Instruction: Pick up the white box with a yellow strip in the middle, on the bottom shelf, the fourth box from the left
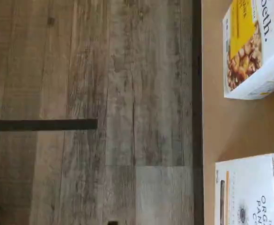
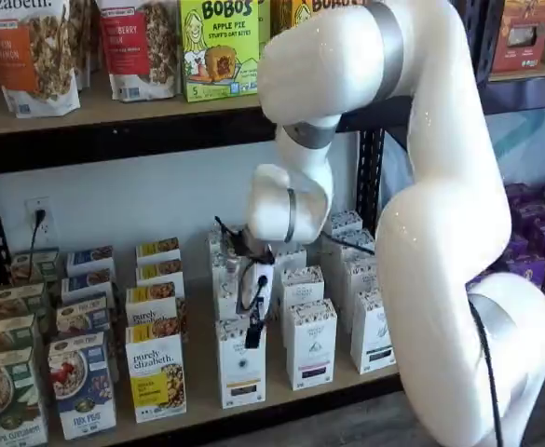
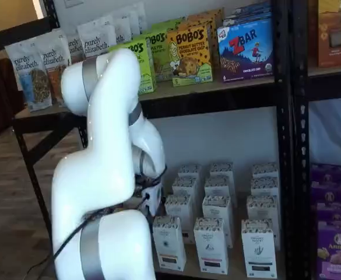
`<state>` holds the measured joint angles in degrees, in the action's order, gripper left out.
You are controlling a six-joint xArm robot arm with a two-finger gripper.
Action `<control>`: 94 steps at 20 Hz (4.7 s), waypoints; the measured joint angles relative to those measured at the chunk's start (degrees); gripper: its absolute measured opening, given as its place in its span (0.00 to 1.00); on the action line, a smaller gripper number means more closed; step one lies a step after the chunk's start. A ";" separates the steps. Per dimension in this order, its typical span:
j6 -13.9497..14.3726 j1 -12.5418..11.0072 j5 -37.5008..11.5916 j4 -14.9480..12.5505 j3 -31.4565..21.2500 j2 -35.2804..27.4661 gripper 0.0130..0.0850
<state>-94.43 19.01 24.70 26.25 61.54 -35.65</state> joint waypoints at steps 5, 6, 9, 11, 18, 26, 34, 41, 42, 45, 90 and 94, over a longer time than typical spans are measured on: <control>-1.27 -0.57 0.14 0.76 2.81 -2.98 1.00; -1.77 -0.58 -0.31 1.25 3.15 -3.47 1.00; -4.71 -0.19 -3.49 4.61 3.84 -4.99 1.00; -6.42 0.05 -5.10 6.65 4.43 -5.88 1.00; -8.68 -0.48 -6.48 8.55 8.26 -9.66 1.00; -7.23 -1.43 -6.12 6.17 13.13 -13.51 1.00; -4.49 -1.76 -5.95 3.00 18.60 -18.09 1.00; -2.80 -2.37 -4.80 0.71 23.53 -22.11 1.00; -2.61 -2.49 -4.56 0.40 24.10 -22.54 1.00; -0.73 -2.98 -3.85 -2.13 26.06 -24.10 1.00; 10.32 -3.86 3.39 -15.14 36.21 -31.64 0.72; 10.49 -3.89 3.71 -15.33 36.07 -31.44 0.72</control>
<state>-83.95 15.13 28.41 10.92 97.62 -67.09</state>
